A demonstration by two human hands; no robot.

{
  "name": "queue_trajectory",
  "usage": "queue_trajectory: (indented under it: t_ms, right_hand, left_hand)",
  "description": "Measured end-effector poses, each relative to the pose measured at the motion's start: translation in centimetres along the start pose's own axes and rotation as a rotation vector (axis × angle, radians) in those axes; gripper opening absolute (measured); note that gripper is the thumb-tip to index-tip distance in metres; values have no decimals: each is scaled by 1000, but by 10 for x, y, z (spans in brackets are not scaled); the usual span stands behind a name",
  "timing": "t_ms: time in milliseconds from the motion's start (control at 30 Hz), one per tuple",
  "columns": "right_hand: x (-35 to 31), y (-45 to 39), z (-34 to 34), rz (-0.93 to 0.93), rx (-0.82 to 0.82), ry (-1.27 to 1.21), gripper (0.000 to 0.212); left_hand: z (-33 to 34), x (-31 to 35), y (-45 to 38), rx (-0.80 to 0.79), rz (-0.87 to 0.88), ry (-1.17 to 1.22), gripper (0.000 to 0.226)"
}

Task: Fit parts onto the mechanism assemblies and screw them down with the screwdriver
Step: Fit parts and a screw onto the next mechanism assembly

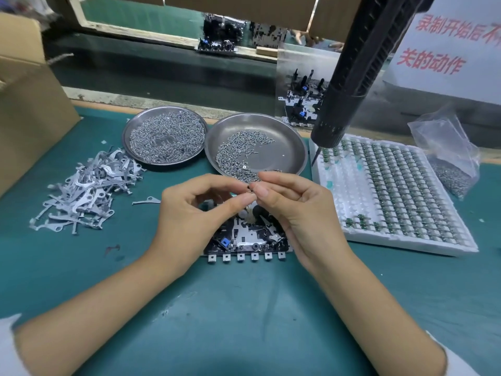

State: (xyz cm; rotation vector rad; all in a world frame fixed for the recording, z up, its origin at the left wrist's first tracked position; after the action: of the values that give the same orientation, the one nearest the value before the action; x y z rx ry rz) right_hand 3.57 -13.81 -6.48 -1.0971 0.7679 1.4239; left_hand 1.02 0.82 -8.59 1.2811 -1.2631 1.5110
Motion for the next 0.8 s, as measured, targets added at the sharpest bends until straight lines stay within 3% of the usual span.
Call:
queue_trajectory:
  t_ms: [667, 800]
  right_hand:
    - [0, -1, 0, -10, -25, 21, 19]
    - [-6, -6, -6, 98, -122, -5, 21]
  left_hand:
    - [0, 3, 1, -19, -10, -21, 17]
    - [0, 4, 3, -41, 0, -62, 18]
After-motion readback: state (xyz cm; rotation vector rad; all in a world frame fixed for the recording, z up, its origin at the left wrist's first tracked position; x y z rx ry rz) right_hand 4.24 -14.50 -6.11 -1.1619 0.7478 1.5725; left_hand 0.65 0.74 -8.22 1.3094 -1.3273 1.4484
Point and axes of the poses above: each hand's wrist, its own y-axis away from the middle knuckle, its own z-axis out of the palm, x = y × z, the point moved 1 cm from there along -y, towards the middle knuckle, and after that the axes turned 13 degrees about -z, right-handed, at the moved point
